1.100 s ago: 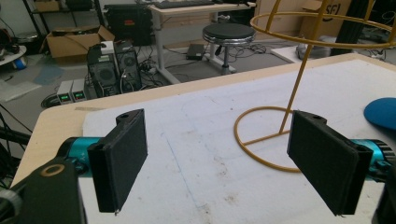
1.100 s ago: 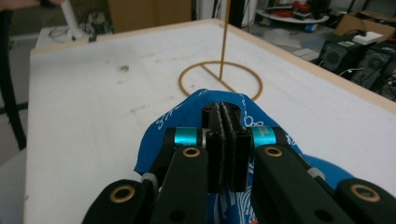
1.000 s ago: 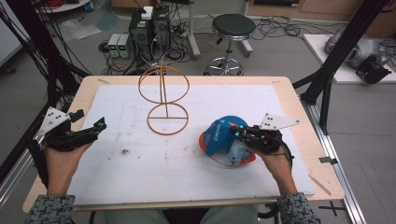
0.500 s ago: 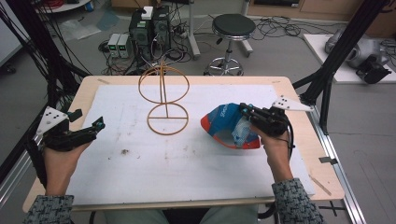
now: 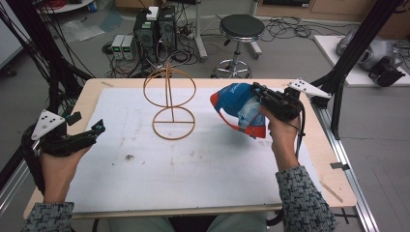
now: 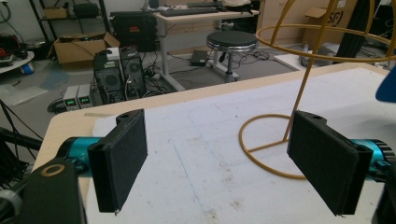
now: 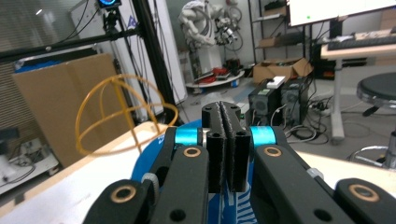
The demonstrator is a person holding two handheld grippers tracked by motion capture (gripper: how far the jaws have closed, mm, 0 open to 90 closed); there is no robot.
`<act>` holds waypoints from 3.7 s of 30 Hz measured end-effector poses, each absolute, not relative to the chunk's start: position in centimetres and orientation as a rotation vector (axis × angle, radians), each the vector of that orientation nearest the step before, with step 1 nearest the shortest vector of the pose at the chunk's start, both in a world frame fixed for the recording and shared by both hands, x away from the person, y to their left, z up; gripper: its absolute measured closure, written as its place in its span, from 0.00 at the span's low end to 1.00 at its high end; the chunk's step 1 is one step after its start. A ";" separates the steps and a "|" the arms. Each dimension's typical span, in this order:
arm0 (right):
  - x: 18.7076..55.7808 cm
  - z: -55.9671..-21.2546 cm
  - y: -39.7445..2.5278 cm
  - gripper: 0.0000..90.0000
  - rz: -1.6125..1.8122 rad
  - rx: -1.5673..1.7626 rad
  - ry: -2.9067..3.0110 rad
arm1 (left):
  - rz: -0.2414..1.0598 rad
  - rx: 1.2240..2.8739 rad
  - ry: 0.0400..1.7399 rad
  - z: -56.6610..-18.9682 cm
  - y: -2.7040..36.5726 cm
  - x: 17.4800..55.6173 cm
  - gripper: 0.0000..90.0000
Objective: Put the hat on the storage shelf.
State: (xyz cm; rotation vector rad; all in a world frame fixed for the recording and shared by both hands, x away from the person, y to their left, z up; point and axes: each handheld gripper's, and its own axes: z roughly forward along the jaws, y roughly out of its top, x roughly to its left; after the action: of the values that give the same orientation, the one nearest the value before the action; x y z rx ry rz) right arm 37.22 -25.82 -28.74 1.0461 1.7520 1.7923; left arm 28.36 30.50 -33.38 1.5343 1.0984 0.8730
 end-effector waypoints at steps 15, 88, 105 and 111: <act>40.3 -24.5 -23.4 0.99 1.784 1.020 1.694 | 0.881 1.525 1.098 -33.1 30.8 28.2 0.23; 41.5 -19.1 -5.4 0.99 1.743 0.713 1.841 | 0.880 1.497 1.080 -32.3 31.4 27.7 0.23; 41.1 -21.1 -2.3 0.98 1.651 0.673 2.012 | 0.878 1.494 1.077 -32.3 31.5 27.7 0.23; 40.9 -21.6 -1.2 0.98 1.636 0.658 2.053 | 0.878 1.495 1.078 -32.3 31.6 27.7 0.23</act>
State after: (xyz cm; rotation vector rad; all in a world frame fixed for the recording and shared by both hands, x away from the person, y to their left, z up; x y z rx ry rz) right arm 40.86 -1.25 -21.64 0.6580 2.0534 1.6357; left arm 27.72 31.55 -32.28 1.4953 1.0777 0.8776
